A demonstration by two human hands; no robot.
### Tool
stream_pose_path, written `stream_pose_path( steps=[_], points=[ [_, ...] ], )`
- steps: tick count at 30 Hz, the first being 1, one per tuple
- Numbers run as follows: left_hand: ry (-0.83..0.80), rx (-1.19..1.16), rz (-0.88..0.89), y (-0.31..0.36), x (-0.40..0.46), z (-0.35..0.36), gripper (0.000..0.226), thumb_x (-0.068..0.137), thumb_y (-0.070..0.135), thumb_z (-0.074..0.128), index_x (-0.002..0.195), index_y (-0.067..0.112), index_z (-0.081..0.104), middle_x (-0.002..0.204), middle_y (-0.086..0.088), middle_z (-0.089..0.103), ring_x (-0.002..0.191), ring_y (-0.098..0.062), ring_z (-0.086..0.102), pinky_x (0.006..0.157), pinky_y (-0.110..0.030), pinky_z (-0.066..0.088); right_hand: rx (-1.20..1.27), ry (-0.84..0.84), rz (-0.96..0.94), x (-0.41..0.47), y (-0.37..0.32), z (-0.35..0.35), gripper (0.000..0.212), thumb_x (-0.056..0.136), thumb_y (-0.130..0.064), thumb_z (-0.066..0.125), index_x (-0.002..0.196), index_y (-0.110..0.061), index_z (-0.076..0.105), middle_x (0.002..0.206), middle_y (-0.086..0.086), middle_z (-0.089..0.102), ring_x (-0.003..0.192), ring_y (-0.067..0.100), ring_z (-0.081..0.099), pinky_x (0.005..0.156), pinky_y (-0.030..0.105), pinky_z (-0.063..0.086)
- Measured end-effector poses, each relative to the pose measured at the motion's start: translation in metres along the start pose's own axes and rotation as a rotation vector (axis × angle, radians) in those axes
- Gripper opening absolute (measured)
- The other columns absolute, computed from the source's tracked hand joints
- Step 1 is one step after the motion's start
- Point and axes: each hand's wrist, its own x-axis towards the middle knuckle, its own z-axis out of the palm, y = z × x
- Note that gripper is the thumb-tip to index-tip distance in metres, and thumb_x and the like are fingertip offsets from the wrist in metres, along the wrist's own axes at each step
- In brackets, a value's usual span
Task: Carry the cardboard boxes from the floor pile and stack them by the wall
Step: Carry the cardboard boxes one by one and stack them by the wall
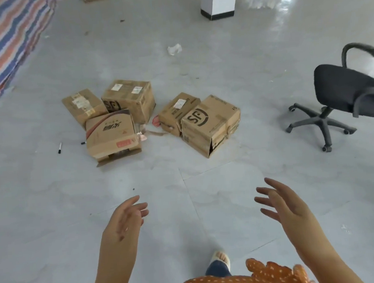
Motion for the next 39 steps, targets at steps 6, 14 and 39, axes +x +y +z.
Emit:
stream_pose_path(
  steps=[6, 14, 39],
  points=[
    [-0.061, 0.093, -0.031, 0.024, 0.104, 0.065, 0.024, 0.086, 0.038, 0.047, 0.108, 0.04, 0.057, 0.099, 0.021, 0.069, 0.095, 0.001, 0.064, 0.086, -0.029, 0.049, -0.048, -0.04, 0.054, 0.115, -0.024, 0.002, 0.026, 0.1, -0.026, 0.043, 0.118, -0.039, 0.056, 0.105, -0.016, 0.07, 0.095, 0.003, 0.068, 0.084, 0.028, 0.053],
    [-0.078, 0.144, -0.116, 0.018, 0.299, 0.127, 0.023, 0.096, 0.015, 0.045, 0.116, 0.02, 0.056, 0.111, -0.004, 0.066, 0.1, -0.014, 0.063, 0.095, -0.04, 0.048, -0.028, 0.072, 0.187, 0.28, -0.021, 0.041, 0.026, 0.1, -0.023, 0.044, 0.118, -0.037, 0.055, 0.109, -0.012, 0.068, 0.094, 0.003, 0.068, 0.084, 0.031, 0.053],
    [-0.448, 0.737, -0.603, -0.282, 0.862, 0.46, 0.026, 0.097, 0.023, 0.043, 0.12, 0.016, 0.054, 0.116, -0.012, 0.057, 0.1, -0.022, 0.051, 0.097, -0.042, 0.046, 0.098, 0.206, 1.079, 0.796, 0.254, 0.199, 0.024, 0.099, -0.027, 0.042, 0.117, -0.014, 0.051, 0.115, 0.007, 0.055, 0.108, 0.023, 0.058, 0.095, 0.043, 0.052]
  ],
)
